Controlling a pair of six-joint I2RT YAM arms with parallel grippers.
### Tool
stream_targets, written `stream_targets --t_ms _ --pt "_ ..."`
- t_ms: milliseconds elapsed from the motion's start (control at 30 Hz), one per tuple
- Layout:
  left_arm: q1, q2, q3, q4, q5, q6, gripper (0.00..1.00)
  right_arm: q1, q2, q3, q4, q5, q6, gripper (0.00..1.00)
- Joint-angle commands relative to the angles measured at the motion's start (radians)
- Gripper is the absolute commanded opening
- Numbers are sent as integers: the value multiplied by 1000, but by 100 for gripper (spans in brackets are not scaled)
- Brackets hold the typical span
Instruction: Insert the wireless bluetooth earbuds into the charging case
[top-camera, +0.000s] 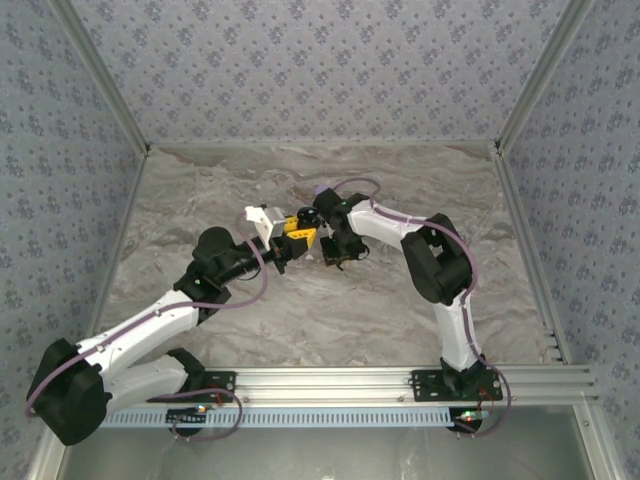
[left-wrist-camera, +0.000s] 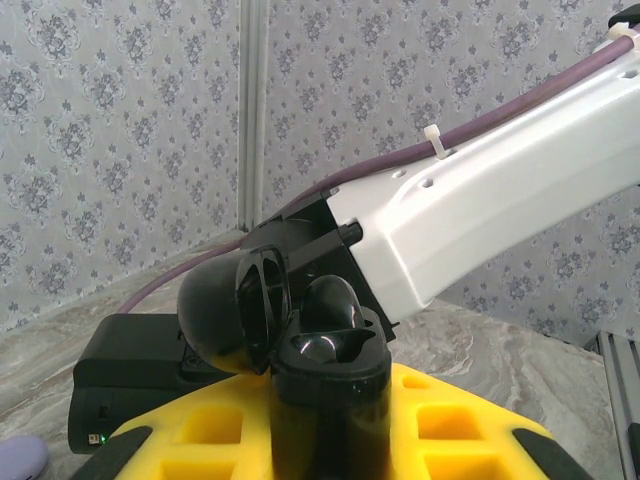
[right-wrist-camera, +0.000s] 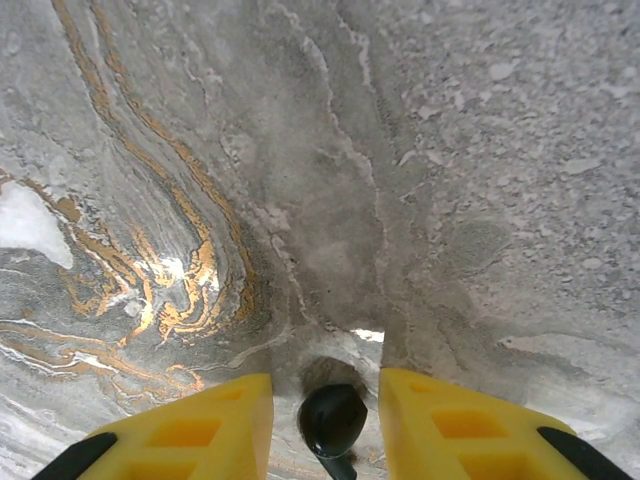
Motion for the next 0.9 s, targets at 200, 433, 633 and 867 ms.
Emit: stream_targets --t_ms 200,433,633,867 --pt "-6 -5 24 11 1 6 22 19 55 34 -59 41 -17 32" --pt "-7 -11 19 8 -1 6 21 50 72 39 -84 90 -14 32" --pt "-6 -13 22 5 -2 9 22 75 94 39 -89 111 -6 31" --pt "-7 -14 26 2 0 9 22 78 103 39 -96 126 16 24"
